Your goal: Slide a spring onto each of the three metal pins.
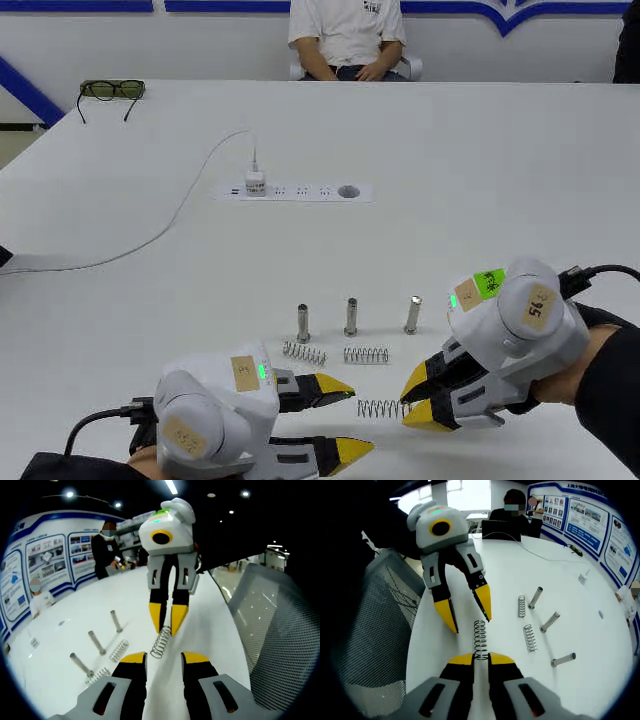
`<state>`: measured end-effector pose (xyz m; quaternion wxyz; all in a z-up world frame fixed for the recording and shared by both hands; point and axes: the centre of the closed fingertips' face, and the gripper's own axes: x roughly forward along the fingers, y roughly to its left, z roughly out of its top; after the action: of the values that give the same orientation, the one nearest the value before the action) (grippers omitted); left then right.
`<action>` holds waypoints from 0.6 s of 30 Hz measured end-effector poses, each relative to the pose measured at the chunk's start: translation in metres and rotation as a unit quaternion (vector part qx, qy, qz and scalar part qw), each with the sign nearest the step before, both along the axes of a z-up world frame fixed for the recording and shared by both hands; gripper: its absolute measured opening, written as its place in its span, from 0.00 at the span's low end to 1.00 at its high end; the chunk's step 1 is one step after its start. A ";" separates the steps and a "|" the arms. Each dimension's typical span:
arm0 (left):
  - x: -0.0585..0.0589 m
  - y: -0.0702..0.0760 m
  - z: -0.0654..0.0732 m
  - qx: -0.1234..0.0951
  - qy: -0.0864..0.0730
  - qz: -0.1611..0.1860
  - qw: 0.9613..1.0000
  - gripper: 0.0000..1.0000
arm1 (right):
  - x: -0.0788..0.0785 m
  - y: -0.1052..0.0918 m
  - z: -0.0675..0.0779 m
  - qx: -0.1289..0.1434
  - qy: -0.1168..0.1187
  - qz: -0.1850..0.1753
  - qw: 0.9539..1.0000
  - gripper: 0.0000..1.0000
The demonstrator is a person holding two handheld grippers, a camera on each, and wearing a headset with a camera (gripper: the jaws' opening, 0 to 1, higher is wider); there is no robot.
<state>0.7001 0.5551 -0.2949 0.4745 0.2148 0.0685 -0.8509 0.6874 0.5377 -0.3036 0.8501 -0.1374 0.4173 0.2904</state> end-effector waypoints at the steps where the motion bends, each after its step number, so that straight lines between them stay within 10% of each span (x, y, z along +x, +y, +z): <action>1: -0.001 0.000 0.000 -0.001 -0.003 -0.003 1.000 0.25 | 0.000 0.002 0.000 0.000 0.002 0.003 1.000 0.11; 18: 0.000 0.002 -0.006 0.003 -0.024 -0.008 1.000 0.12 | 0.000 0.013 0.012 0.037 0.007 0.003 0.999 0.11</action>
<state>0.7005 0.5567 -0.3014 0.4683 0.2368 0.0576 -0.8493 0.6874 0.5503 -0.2919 0.8508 -0.1055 0.4117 0.3090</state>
